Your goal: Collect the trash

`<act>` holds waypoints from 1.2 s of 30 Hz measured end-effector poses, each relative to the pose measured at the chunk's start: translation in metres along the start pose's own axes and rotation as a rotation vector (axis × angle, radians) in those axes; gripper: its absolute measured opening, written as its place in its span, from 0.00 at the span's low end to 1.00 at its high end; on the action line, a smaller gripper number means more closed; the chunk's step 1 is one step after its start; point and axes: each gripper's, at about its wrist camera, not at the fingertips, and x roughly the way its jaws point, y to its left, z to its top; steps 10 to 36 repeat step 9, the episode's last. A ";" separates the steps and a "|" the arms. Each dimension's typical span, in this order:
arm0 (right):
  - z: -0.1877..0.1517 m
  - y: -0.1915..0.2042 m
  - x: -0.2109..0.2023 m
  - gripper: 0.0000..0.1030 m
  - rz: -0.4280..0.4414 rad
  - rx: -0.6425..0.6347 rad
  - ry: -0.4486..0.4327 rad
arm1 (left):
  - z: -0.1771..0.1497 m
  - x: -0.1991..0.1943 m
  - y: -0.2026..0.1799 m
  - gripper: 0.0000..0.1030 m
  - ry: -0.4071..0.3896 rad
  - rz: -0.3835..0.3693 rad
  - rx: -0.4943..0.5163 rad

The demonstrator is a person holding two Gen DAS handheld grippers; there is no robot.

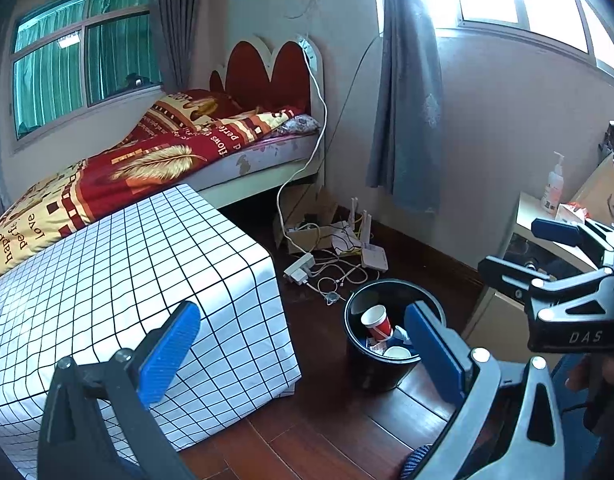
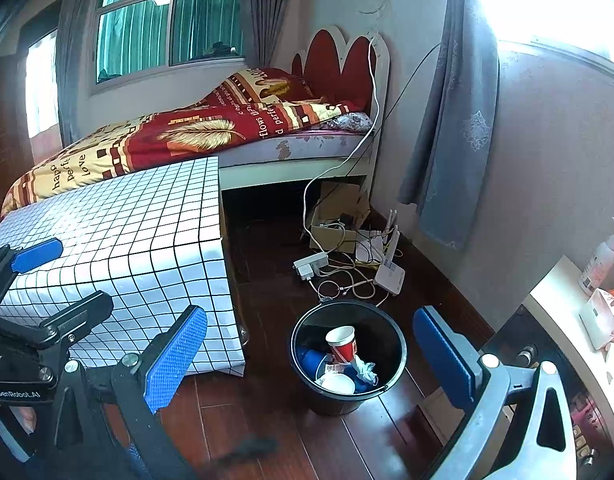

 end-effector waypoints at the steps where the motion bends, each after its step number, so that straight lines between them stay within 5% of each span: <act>1: 0.000 0.000 0.000 1.00 0.001 0.002 0.000 | 0.000 0.000 0.000 1.00 0.001 -0.001 0.003; 36: -0.001 0.000 0.001 1.00 0.000 0.004 0.003 | -0.002 0.001 0.003 1.00 -0.014 0.021 0.009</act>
